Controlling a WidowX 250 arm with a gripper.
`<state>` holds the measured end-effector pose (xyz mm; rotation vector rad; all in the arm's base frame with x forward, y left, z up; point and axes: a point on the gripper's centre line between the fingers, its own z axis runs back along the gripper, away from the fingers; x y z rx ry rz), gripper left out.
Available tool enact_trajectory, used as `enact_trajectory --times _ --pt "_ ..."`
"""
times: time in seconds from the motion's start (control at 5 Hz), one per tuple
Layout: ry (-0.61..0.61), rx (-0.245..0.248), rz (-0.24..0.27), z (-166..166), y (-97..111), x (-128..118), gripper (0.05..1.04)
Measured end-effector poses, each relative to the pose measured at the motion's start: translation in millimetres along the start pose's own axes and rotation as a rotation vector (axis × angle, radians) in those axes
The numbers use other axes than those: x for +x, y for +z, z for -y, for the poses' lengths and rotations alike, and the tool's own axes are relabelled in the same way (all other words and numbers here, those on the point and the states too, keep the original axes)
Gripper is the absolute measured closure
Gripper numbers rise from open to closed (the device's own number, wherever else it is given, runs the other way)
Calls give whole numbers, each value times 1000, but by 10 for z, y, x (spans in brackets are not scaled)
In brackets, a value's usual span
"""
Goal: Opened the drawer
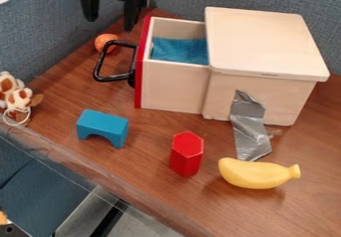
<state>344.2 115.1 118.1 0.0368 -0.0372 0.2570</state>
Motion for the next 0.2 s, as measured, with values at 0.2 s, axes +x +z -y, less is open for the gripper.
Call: enact_trajectory --times 0.2 --pt "-109 -42 3 175 79 -22 83"
